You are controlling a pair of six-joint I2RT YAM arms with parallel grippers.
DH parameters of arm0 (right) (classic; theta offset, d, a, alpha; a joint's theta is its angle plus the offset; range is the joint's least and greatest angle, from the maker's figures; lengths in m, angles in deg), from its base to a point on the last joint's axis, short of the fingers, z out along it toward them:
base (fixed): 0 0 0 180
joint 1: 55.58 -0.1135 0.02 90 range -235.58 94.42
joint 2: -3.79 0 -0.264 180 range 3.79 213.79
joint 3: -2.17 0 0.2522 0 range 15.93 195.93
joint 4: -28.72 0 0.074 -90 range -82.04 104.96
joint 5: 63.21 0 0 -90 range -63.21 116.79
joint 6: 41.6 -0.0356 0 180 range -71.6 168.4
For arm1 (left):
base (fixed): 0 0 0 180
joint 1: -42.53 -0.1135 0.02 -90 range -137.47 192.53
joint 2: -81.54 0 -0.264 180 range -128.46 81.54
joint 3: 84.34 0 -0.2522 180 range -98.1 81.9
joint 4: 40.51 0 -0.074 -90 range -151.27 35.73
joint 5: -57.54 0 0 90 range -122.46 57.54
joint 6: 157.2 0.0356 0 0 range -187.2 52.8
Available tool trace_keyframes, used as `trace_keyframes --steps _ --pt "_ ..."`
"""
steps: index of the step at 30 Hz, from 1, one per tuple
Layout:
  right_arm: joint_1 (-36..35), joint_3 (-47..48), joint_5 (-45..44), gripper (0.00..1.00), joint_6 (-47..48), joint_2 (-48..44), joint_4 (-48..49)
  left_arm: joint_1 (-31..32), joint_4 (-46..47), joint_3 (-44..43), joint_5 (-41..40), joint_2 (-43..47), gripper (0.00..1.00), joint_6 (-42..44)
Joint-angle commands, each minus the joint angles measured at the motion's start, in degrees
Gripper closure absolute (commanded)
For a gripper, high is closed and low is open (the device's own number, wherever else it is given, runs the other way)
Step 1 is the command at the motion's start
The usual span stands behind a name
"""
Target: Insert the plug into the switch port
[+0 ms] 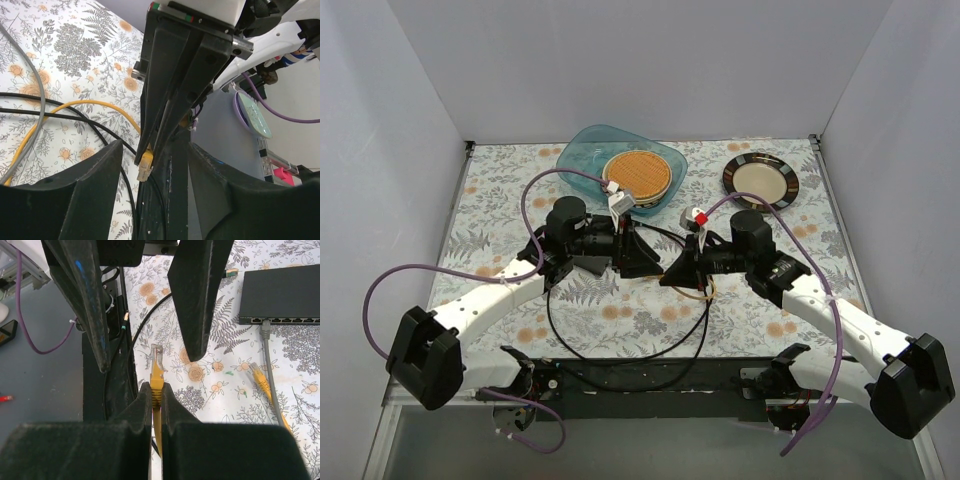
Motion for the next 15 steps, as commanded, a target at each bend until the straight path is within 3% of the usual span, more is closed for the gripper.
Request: trace_keyframes --steps 1,12,15 --pt "1.0 1.3 1.8 0.99 -0.6 -1.1 3.7 1.0 -2.8 -2.4 -0.1 -1.1 0.48 2.9" --pt "1.7 1.0 0.9 0.99 -1.3 -1.1 3.7 1.8 -5.7 -3.7 -2.7 -3.2 0.74 4.9" --pt "1.7 1.0 0.9 0.99 -1.3 -0.7 3.5 1.8 -5.3 -3.7 -3.7 -3.2 0.95 4.4"
